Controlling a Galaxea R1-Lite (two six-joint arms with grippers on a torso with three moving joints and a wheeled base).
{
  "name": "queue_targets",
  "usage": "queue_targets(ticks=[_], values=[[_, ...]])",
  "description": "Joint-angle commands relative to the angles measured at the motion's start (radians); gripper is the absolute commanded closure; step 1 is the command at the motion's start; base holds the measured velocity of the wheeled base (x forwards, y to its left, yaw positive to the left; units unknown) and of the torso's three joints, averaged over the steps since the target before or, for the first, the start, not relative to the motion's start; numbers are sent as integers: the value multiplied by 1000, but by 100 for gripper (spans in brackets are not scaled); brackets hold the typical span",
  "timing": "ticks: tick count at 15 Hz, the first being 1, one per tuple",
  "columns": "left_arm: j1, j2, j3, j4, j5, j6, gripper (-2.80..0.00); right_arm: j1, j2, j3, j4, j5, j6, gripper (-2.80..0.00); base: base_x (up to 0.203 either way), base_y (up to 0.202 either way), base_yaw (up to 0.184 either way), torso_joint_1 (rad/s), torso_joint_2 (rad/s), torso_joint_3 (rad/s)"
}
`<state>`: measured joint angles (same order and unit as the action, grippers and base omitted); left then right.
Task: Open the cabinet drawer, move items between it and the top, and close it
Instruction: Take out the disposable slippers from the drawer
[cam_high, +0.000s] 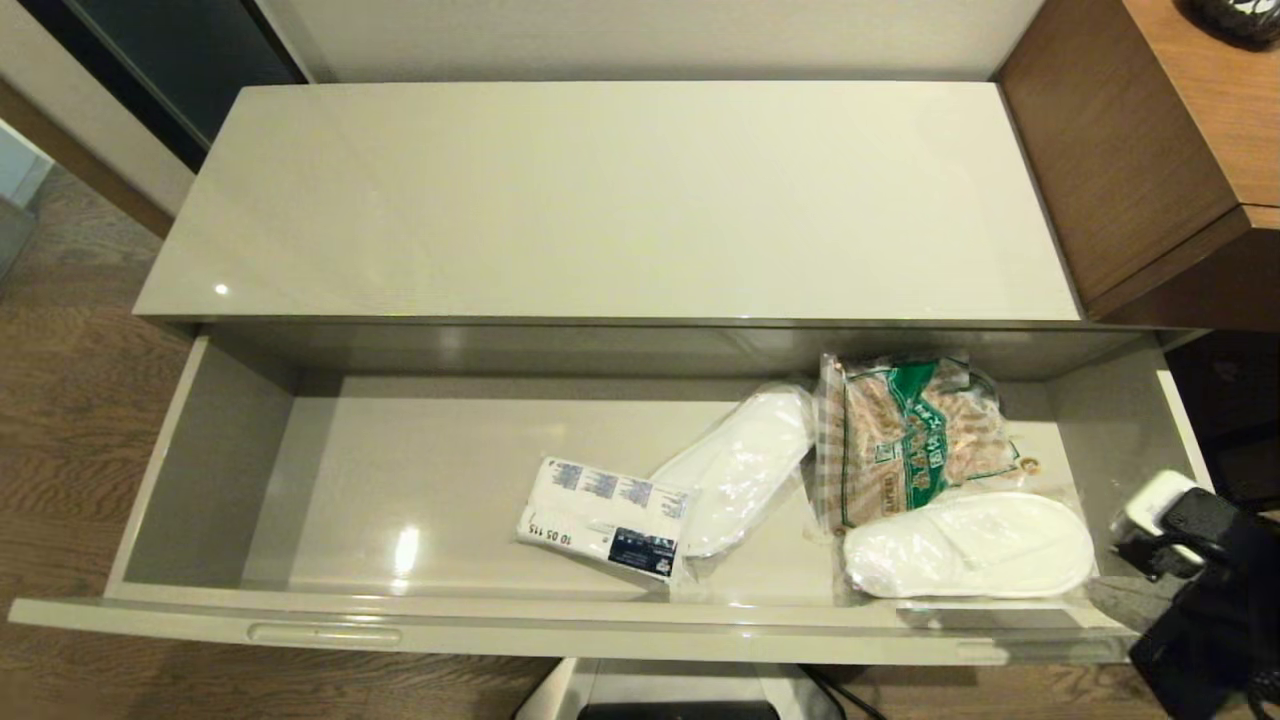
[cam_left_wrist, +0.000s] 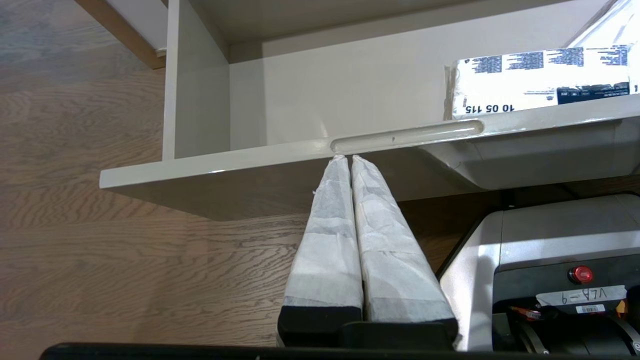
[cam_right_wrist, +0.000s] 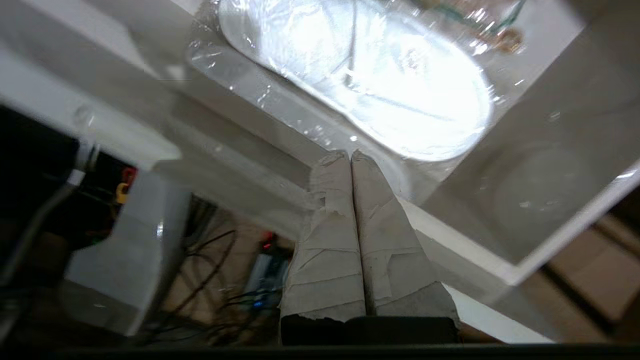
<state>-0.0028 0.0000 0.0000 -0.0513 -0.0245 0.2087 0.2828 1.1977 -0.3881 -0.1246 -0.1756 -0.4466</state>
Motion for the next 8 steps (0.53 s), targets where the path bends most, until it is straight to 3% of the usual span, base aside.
queue_targets(ticks=[1, 5, 8], values=[[0, 2, 0, -1, 0, 1, 0, 1, 179, -12, -25, -5, 55, 0, 0, 0, 0, 0, 0, 0], [0, 2, 0, -1, 0, 1, 0, 42, 323, -70, -140, -13, 153, 0, 0, 0, 0, 0, 0, 0], [0, 2, 0, -1, 0, 1, 0, 178, 506, -150, -247, -17, 209, 0, 0, 0, 0, 0, 0, 0]])
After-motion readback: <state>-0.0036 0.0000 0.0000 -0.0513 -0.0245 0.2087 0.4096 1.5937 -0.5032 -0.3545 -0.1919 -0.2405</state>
